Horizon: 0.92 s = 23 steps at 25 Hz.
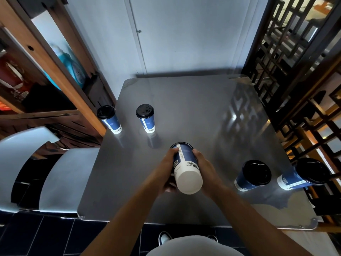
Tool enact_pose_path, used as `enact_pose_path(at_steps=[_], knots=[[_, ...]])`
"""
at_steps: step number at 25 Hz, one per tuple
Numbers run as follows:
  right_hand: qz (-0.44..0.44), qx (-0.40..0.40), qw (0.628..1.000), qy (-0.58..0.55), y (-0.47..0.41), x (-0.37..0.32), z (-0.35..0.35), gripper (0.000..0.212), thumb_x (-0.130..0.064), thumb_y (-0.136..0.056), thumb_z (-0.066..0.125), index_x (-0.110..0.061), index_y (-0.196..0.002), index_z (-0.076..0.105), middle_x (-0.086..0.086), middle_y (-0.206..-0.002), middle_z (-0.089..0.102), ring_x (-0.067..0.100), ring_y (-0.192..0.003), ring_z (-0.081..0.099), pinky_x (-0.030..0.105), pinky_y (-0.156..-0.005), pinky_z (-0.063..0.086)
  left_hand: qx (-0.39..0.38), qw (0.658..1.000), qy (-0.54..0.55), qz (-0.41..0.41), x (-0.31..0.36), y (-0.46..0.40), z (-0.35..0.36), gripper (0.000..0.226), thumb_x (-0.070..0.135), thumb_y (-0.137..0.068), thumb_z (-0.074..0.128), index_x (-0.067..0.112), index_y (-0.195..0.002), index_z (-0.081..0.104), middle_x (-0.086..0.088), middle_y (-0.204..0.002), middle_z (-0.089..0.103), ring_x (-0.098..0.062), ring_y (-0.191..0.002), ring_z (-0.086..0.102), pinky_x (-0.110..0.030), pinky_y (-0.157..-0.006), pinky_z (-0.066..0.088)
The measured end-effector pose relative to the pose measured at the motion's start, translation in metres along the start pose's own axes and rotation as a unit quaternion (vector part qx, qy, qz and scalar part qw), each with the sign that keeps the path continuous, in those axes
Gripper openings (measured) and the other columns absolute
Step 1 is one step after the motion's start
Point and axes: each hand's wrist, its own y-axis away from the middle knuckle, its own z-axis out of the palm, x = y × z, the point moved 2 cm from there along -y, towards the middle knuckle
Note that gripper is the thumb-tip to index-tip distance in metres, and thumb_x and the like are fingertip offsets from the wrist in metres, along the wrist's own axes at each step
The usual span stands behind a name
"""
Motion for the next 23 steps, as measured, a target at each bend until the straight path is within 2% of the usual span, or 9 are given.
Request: enact_pose_path(at_steps=[3, 5, 7, 9, 11, 17, 19, 21, 23], knots=[[0.016, 0.0, 0.999, 0.035, 0.0, -0.003, -0.003, 0.045, -0.033, -0.106, 0.04, 0.005, -0.122, 0.056, 0.022, -0.094, 0.071, 0.027, -0.068, 0.066, 0.032, -0.061, 0.056, 0.089, 0.972, -0.195, 0.092, 0.003, -0.001, -0.013, 0.091, 0.095, -0.065, 0.037, 0.027, -0.125, 0.048, -0.007, -0.062, 0.059, -0.015, -0.036, 0.05, -0.021, -0.037, 0.041], [0.025, -0.003, 0.997, 0.071, -0.005, -0.001, -0.005, 0.049, -0.04, -0.105, 0.039, -0.002, -0.133, 0.054, 0.03, -0.118, 0.066, 0.035, -0.086, 0.064, 0.045, -0.077, 0.055, 0.073, 0.968, -0.207, 0.119, 0.007, -0.001, -0.014, 0.095, 0.097, -0.061, 0.042, 0.032, -0.131, 0.039, -0.013, -0.069, 0.061, -0.017, -0.039, 0.051, -0.022, -0.037, 0.041], [0.035, 0.002, 0.996, 0.079, -0.008, 0.001, -0.007, 0.052, -0.047, -0.104, 0.039, -0.007, -0.133, 0.056, 0.031, -0.125, 0.065, 0.037, -0.091, 0.064, 0.048, -0.079, 0.054, 0.015, 0.982, -0.153, 0.111, 0.007, -0.003, -0.008, 0.092, 0.09, -0.065, 0.051, 0.019, -0.124, 0.049, -0.02, -0.075, 0.061, -0.027, -0.051, 0.055, -0.025, -0.043, 0.04], [0.046, 0.022, 0.998, 0.045, -0.012, 0.003, -0.01, 0.053, -0.051, -0.102, 0.043, -0.009, -0.126, 0.062, 0.024, -0.112, 0.074, 0.031, -0.083, 0.071, 0.039, -0.068, 0.058, 0.001, 0.992, -0.065, 0.111, 0.005, -0.004, -0.003, 0.069, 0.072, -0.081, 0.054, 0.012, -0.114, 0.058, -0.023, -0.078, 0.062, -0.033, -0.059, 0.06, -0.027, -0.047, 0.04], [0.053, 0.028, 0.998, 0.012, -0.014, 0.004, -0.013, 0.052, -0.053, -0.101, 0.044, -0.01, -0.114, 0.068, 0.013, -0.09, 0.08, 0.023, -0.071, 0.076, 0.032, -0.054, 0.059, 0.002, 0.995, -0.006, 0.099, 0.003, -0.002, 0.001, 0.056, 0.062, -0.092, 0.048, 0.009, -0.102, 0.064, -0.018, -0.065, 0.063, -0.027, -0.045, 0.06, -0.02, -0.042, 0.04], [0.055, 0.021, 0.998, -0.004, -0.021, 0.007, -0.016, 0.052, -0.055, -0.101, 0.045, -0.014, -0.095, 0.076, 0.012, -0.08, 0.079, 0.022, -0.064, 0.076, 0.028, -0.049, 0.057, -0.018, 0.996, -0.017, 0.092, -0.001, -0.001, 0.005, 0.067, 0.071, -0.091, 0.04, 0.008, -0.097, 0.064, -0.015, -0.06, 0.056, -0.022, -0.043, 0.05, -0.016, -0.039, 0.037], [0.049, 0.016, 0.998, 0.026, -0.021, 0.005, -0.018, 0.054, -0.057, -0.1, 0.044, -0.014, -0.1, 0.075, 0.013, -0.082, 0.079, 0.023, -0.066, 0.076, 0.03, -0.052, 0.058, -0.016, 0.992, -0.064, 0.109, 0.005, -0.002, 0.0, 0.082, 0.083, -0.075, 0.043, 0.006, -0.095, 0.063, -0.02, -0.063, 0.06, -0.028, -0.047, 0.055, -0.023, -0.041, 0.044], [0.033, 0.016, 0.997, 0.074, -0.021, 0.004, -0.018, 0.056, -0.06, -0.099, 0.045, -0.011, -0.116, 0.068, 0.016, -0.091, 0.079, 0.028, -0.074, 0.076, 0.039, -0.064, 0.062, -0.009, 0.988, -0.088, 0.126, 0.011, -0.003, -0.002, 0.096, 0.088, -0.06, 0.048, 0.006, -0.105, 0.063, -0.031, -0.078, 0.068, -0.048, -0.064, 0.066, -0.047, -0.062, 0.056], [0.026, 0.015, 0.995, 0.099, -0.021, 0.003, -0.015, 0.056, -0.061, -0.098, 0.046, -0.013, -0.12, 0.065, 0.019, -0.101, 0.077, 0.036, -0.085, 0.075, 0.054, -0.081, 0.061, -0.02, 0.987, -0.087, 0.134, 0.012, -0.001, 0.0, 0.091, 0.084, -0.062, 0.056, 0.008, -0.11, 0.065, -0.041, -0.099, 0.067, -0.066, -0.09, 0.063, -0.064, -0.079, 0.05]])
